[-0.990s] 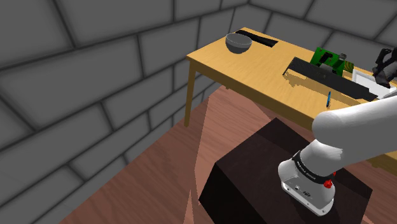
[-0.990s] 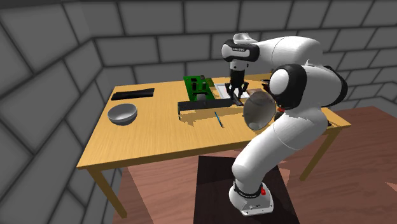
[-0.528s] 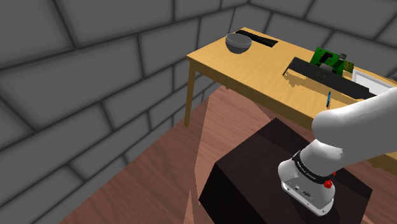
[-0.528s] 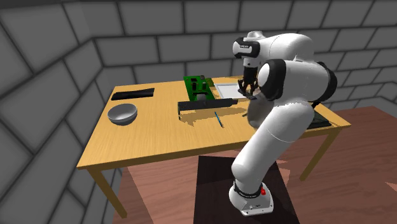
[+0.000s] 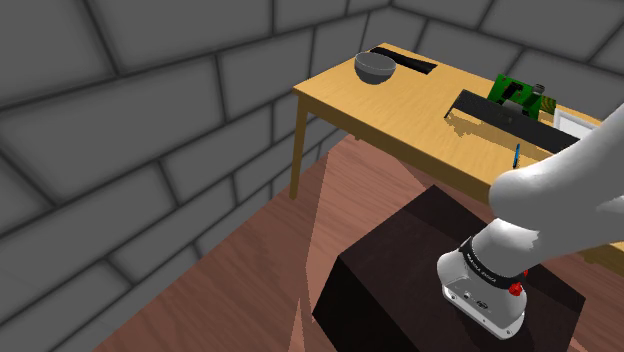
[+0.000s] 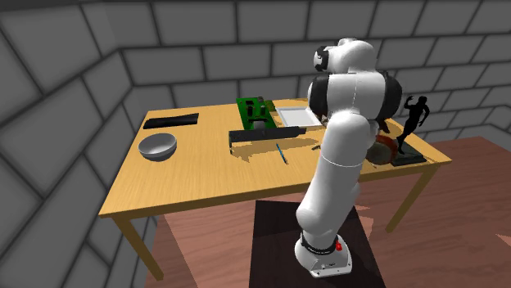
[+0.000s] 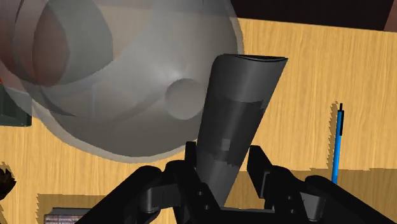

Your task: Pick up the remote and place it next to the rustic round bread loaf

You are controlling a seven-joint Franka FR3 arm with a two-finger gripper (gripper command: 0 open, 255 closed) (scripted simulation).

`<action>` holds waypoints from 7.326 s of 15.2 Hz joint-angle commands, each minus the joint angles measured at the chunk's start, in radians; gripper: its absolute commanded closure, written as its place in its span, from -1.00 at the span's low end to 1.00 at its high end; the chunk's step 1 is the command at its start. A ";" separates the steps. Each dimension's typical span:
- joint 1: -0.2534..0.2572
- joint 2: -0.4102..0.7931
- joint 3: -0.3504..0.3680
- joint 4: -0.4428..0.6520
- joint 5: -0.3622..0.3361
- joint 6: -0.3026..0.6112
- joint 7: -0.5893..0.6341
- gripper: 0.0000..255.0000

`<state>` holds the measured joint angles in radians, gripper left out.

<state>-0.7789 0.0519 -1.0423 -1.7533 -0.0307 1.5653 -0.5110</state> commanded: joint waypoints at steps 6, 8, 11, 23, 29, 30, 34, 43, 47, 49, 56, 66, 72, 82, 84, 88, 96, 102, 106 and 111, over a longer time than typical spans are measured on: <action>-0.308 0.365 -0.001 0.291 0.248 -0.069 -0.304 1.00; -0.413 0.447 0.026 0.396 0.300 -0.105 -0.356 1.00; -0.580 0.571 0.073 0.586 0.373 -0.174 -0.412 1.00; -0.583 0.606 0.097 0.481 0.390 -0.044 -0.427 1.00; -0.584 0.597 0.140 0.403 0.372 0.038 -0.416 1.00; -0.586 0.597 0.148 0.391 0.369 0.052 -0.415 1.00; -0.586 0.602 0.166 0.349 0.370 0.101 -0.413 1.00; -0.760 0.640 0.266 0.287 0.545 0.358 -0.701 -1.00; -0.765 0.657 0.277 0.270 0.560 0.391 -0.713 -1.00; -0.766 0.667 0.283 0.259 0.568 0.410 -0.718 -1.00; -0.769 0.681 0.292 0.247 0.579 0.435 -0.725 -1.00; -0.767 0.678 0.291 0.244 0.578 0.434 -0.725 1.00; -0.765 0.664 0.282 0.259 0.566 0.407 -0.717 1.00; -0.760 0.614 0.253 0.319 0.527 0.308 -0.692 1.00; -0.761 0.606 0.249 0.335 0.521 0.287 -0.687 1.00; -0.764 0.592 0.241 0.370 0.509 0.243 -0.677 1.00; -0.781 0.575 0.231 0.458 0.492 0.148 -0.659 1.00; -0.804 0.572 0.229 0.542 0.486 0.069 -0.646 1.00; -0.826 0.577 0.230 0.610 0.487 0.012 -0.637 1.00; -0.856 0.588 0.235 0.693 0.493 -0.052 -0.627 1.00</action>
<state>-1.6298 0.6373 -0.8083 -1.0732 0.4607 1.5222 -1.1396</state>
